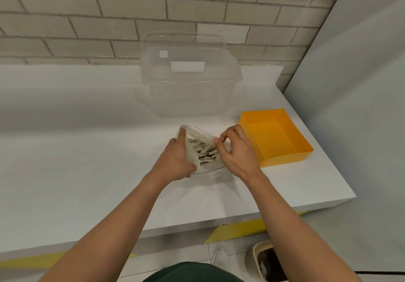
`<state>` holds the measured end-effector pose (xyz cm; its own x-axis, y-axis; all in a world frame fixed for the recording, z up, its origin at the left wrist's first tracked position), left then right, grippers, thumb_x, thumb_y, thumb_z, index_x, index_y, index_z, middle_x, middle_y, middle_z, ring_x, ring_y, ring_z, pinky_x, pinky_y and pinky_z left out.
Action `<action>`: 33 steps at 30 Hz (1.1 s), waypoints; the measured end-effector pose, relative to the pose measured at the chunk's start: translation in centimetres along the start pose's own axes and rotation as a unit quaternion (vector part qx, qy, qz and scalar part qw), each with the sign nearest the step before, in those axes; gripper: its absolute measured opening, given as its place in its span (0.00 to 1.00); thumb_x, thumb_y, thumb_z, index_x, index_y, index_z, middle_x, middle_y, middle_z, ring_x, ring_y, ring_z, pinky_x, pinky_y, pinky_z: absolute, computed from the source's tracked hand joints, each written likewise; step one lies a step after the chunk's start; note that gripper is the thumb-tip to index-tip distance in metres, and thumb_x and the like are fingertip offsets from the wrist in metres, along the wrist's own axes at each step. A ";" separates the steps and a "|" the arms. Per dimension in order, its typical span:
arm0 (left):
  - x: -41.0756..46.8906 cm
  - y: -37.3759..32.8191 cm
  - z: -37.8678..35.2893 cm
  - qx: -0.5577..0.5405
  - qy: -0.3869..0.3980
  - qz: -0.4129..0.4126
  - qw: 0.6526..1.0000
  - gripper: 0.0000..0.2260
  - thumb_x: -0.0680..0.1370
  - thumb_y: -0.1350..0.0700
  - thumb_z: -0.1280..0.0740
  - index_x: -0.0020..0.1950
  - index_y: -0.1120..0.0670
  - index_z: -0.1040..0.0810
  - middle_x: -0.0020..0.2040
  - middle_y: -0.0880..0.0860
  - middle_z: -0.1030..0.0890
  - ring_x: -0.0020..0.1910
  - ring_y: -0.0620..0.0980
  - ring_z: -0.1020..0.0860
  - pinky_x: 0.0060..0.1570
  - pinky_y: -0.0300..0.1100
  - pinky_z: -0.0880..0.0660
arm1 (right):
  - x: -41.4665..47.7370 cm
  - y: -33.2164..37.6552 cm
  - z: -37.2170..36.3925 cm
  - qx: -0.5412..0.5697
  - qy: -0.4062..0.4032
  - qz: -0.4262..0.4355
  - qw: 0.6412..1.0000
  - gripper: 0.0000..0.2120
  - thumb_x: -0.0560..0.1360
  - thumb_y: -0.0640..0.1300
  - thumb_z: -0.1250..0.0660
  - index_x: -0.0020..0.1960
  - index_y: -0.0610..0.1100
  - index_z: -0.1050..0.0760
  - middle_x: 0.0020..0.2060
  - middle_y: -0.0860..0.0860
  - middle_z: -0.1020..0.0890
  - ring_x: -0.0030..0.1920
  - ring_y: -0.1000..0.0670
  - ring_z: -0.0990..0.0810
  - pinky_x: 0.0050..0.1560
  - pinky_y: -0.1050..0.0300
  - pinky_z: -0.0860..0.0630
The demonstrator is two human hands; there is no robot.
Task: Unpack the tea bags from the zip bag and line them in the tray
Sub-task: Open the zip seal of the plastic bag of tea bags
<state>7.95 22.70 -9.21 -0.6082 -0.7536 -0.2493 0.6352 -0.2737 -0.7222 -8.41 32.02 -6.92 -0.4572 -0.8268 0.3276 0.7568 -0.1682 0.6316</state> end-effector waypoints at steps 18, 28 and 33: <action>0.3 -1.0 1.7 0.258 -0.202 -0.018 0.945 0.20 0.80 0.41 0.32 0.40 0.56 0.14 0.58 0.54 0.23 0.62 0.58 0.26 0.48 0.50 0.25 | -0.1 -3.0 0.6 -0.013 0.006 -0.117 0.993 0.08 0.86 0.46 0.45 0.64 0.48 0.31 0.35 0.50 0.21 0.36 0.50 0.23 0.29 0.57 0.35; -0.1 -1.8 -0.3 0.278 -0.078 -0.062 0.955 0.34 0.73 0.69 0.35 0.77 0.51 0.34 0.68 0.53 0.34 0.64 0.55 0.34 0.38 0.48 0.26 | -1.6 5.4 0.2 -0.223 -0.006 0.226 0.948 0.14 0.69 0.31 0.31 0.52 0.43 0.18 0.45 0.47 0.19 0.41 0.43 0.20 0.26 0.55 0.29; -0.7 -1.3 0.6 0.254 -0.099 -0.068 0.960 0.37 0.70 0.67 0.34 0.79 0.48 0.34 0.75 0.51 0.36 0.74 0.54 0.39 0.45 0.46 0.26 | -1.0 1.9 -1.1 -0.321 0.157 0.028 0.933 0.07 0.80 0.41 0.36 0.54 0.47 0.20 0.50 0.49 0.16 0.49 0.41 0.16 0.37 0.55 0.31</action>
<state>7.84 23.23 -7.71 -0.6316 -0.7752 -0.0108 0.7370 -0.5960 -0.3187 -6.04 31.92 -6.83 -0.3259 -0.9434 0.0620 0.9453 -0.3243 0.0344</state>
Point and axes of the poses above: each hand's wrist, its own x-axis towards the middle knuckle, its own z-axis out of the back of the hand, y = z × x, the point moved 7 cm from there along x, towards the middle knuckle
